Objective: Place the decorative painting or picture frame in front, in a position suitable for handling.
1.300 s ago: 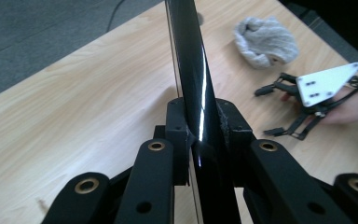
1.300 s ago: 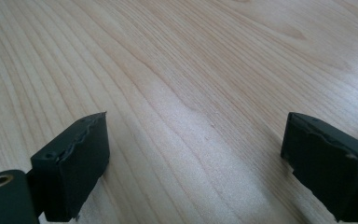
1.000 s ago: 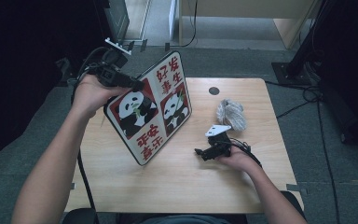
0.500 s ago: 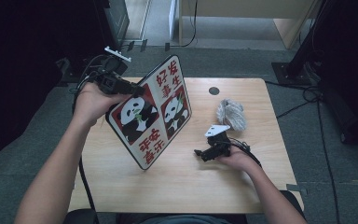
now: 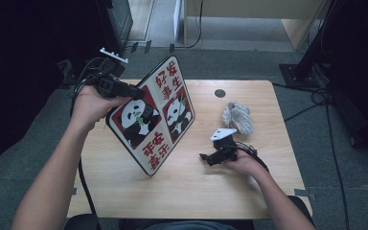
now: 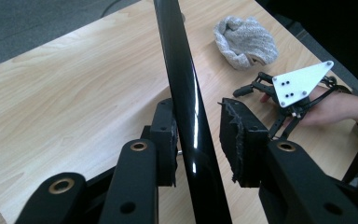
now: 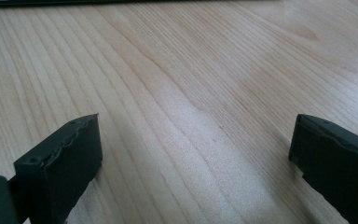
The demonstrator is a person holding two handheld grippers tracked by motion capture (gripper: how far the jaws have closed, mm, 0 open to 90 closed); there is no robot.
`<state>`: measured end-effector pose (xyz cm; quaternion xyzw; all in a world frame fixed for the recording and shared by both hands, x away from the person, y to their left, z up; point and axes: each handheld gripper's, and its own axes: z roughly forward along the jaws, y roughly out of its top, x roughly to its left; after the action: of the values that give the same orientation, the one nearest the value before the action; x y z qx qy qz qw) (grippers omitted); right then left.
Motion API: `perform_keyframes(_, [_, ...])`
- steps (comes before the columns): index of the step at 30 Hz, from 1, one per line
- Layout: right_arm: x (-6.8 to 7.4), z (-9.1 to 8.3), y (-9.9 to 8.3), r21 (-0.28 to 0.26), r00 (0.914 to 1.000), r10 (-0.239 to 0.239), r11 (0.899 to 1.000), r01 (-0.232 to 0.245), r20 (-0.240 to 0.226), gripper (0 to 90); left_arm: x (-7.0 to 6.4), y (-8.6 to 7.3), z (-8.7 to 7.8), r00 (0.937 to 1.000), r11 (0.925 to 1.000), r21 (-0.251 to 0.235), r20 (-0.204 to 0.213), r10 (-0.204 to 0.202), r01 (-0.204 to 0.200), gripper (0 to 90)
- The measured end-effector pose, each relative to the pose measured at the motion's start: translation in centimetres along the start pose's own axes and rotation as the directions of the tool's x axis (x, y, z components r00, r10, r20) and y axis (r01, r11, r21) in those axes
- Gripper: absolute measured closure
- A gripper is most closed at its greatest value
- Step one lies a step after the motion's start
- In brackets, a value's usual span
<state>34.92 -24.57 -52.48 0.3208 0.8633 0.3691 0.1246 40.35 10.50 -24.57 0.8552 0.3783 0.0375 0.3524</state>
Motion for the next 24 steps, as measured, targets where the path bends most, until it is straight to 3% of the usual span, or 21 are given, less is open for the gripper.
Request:
perform_keyframes(13, [0.0, 0.0, 0.0, 0.000, 1.0000, 0.000, 1.000, 0.000, 0.000, 2.5, 0.7, -1.2, -0.5, 0.9999, 0.9991, -0.041, -0.009, -0.009, 0.009, 51.4])
perform_keyframes(24, [0.0, 0.0, 0.0, 0.000, 1.0000, 0.000, 1.000, 0.000, 0.000, 2.6, 0.9, -3.1, -1.1, 1.0000, 0.9964, -0.085, -0.004, -0.002, 0.002, 44.7])
